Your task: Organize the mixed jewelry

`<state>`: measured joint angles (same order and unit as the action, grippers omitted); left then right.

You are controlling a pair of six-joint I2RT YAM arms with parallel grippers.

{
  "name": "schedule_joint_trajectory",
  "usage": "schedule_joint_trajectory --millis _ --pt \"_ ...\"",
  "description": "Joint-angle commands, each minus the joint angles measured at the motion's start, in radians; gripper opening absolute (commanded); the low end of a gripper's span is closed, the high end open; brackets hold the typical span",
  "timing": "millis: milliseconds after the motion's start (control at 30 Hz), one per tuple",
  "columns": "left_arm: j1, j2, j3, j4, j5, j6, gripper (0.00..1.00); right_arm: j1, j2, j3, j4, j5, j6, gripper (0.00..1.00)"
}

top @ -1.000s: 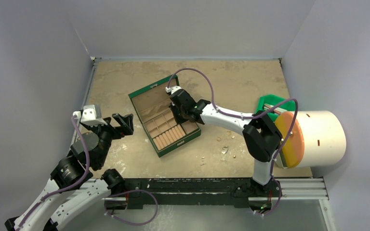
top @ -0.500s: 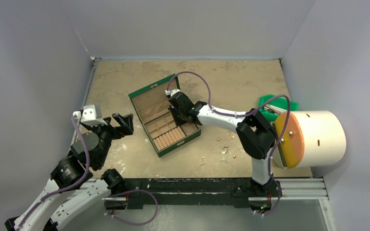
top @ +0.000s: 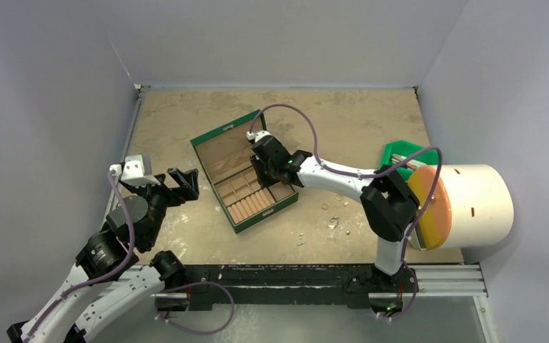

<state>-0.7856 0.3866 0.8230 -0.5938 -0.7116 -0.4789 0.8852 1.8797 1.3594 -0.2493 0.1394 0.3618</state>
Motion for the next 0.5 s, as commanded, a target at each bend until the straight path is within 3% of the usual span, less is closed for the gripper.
schedule_joint_trajectory --millis 0,467 --pt "0.004 0.009 0.037 0.024 -0.015 -0.006 0.98 0.009 -0.126 -0.005 -0.018 0.04 0.018 0.31" --pt "0.005 0.005 0.035 0.022 -0.05 -0.018 0.99 0.009 -0.475 -0.237 -0.121 0.205 0.104 0.33"
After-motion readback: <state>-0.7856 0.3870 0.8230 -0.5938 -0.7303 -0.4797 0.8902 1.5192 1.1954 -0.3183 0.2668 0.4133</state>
